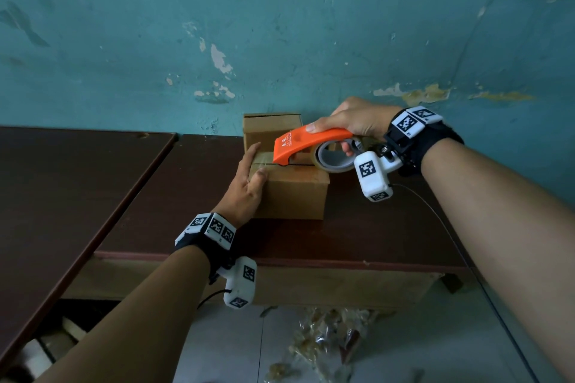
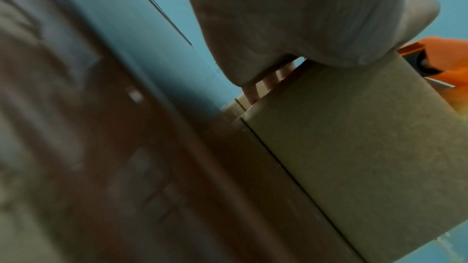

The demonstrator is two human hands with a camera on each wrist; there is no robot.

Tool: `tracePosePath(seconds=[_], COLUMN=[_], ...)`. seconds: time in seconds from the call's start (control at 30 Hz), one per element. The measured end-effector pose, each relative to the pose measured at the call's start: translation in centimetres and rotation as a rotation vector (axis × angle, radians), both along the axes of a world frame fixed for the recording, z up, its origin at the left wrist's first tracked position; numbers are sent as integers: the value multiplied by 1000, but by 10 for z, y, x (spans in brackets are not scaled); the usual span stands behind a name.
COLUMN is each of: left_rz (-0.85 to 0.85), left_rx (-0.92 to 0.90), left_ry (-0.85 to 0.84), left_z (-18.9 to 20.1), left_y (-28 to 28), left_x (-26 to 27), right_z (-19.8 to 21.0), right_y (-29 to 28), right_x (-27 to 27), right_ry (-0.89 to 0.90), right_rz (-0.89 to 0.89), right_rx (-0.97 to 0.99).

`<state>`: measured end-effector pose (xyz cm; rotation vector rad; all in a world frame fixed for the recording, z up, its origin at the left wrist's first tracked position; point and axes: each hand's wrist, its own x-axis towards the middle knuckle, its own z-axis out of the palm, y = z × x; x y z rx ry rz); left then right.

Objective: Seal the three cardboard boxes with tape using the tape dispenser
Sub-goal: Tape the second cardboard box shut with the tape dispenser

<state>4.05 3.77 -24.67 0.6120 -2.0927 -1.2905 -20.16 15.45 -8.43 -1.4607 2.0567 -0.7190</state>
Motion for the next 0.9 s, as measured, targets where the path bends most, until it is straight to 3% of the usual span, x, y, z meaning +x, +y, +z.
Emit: tracePosePath(seconds=[0.9], left_rz=[3], left_rx=[-22], left_ry=[-12], left_z=[4], left_y=[2], left_x=[0], right_z=[-2], right_y=[16], right_x=[-10], right_ry=[-86], right_rz=[-39], right_rx=[6])
